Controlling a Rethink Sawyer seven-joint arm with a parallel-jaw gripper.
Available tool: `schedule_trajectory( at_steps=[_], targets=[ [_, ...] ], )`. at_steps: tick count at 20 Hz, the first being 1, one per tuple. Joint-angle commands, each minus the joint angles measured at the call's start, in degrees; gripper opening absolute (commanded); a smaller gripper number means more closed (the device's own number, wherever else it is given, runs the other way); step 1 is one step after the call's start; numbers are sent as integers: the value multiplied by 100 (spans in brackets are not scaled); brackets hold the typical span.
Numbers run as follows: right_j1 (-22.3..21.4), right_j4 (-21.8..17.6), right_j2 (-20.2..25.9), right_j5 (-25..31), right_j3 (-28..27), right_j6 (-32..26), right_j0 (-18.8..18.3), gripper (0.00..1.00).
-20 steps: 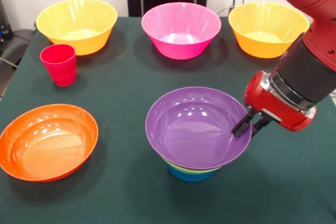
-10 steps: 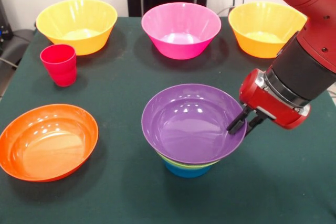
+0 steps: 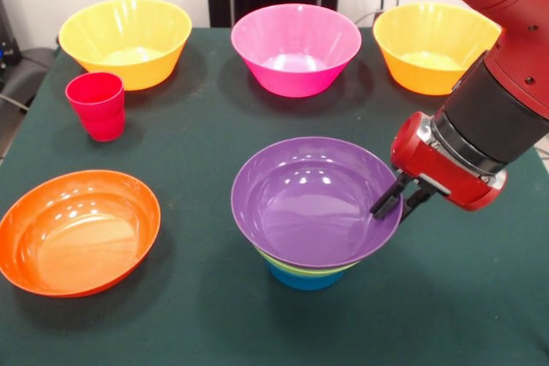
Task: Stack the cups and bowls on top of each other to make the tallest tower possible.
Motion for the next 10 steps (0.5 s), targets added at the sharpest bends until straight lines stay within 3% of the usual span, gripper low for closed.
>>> schedule_trajectory(
  at_steps=[1,10],
  targets=[
    [117,-429,830,-49,421,87,-99,0],
    [132,-422,803,-7,379,104,-121,0]
  ],
)
